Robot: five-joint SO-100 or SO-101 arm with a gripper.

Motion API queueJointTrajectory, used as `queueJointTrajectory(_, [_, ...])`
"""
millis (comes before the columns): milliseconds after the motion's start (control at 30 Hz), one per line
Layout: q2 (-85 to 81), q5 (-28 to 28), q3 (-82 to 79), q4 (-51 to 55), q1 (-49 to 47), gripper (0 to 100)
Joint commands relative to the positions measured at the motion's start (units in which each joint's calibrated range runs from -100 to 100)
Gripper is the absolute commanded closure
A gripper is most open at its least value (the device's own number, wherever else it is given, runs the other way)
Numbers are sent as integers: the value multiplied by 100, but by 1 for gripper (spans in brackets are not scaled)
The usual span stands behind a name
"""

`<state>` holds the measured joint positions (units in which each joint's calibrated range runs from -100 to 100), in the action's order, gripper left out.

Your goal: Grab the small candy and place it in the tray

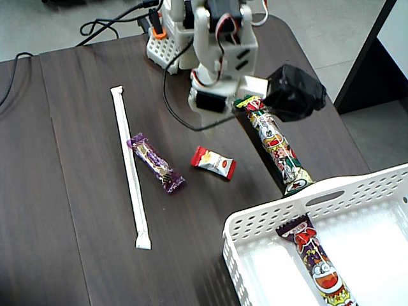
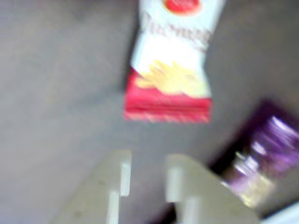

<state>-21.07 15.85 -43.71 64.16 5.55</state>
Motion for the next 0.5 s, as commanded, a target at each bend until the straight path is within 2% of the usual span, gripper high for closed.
queueJointTrajectory(0, [353,26,535,5,-21,82])
queueJointTrajectory(133, [621,278,636,-21,-58,78])
queueJointTrajectory(467, [1533,299,1485,5,-235,74])
